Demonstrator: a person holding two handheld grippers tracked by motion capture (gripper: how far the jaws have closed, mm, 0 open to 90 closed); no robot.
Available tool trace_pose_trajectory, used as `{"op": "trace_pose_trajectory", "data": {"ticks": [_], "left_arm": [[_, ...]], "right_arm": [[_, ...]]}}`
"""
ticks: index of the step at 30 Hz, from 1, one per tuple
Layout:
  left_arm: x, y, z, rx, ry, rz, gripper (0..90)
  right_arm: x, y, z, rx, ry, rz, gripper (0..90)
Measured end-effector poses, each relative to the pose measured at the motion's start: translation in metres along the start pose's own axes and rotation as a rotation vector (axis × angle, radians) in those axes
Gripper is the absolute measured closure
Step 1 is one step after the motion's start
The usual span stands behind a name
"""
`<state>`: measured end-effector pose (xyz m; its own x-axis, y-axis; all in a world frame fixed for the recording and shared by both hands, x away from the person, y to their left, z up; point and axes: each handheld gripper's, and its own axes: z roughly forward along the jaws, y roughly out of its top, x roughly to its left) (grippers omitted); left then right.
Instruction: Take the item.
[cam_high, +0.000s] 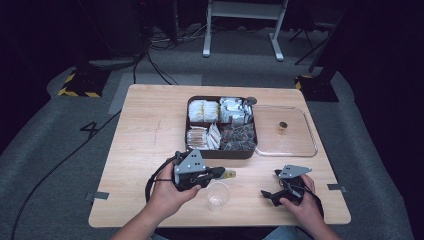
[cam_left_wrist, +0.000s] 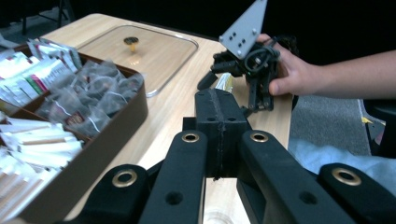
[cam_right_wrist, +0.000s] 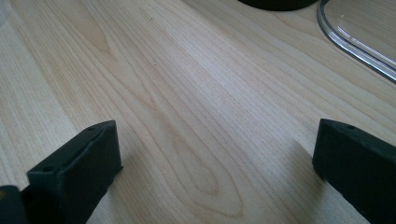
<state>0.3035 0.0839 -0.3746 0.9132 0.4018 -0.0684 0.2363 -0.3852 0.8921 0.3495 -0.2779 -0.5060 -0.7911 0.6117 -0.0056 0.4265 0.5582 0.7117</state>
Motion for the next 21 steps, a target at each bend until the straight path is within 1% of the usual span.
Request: {"op": "trace_pose_trajectory", "data": {"ticks": [2,3,10,18,21], "left_arm": [[-0.003,-0.007,0.003,0.003,-0.013,-0.004,90.0],[-0.003,-0.007,0.003,0.003,-0.013,-0.004,90.0],[-0.01,-0.025,0.011,0.009,-0.032,-0.018,90.0],[-0.015,-0.036,0.015,0.026,-0.043,-0.021,90.0],[-0.015,-0.041,0.016,0.037,-0.055,-0.029,90.0]], "right_arm": [[0.0,0.0,0.0,0.0,0.0,0.0,1.1],[0.0,0.0,0.0,0.0,0.0,0.0,1.1],[0.0,0.0,0.0,0.0,0.0,0.0,1.1],[0.0,0.0,0.0,0.0,0.001,0.0,1.1],[0.0,0.0,0.0,0.0,0.001,0.0,1.1]]}}
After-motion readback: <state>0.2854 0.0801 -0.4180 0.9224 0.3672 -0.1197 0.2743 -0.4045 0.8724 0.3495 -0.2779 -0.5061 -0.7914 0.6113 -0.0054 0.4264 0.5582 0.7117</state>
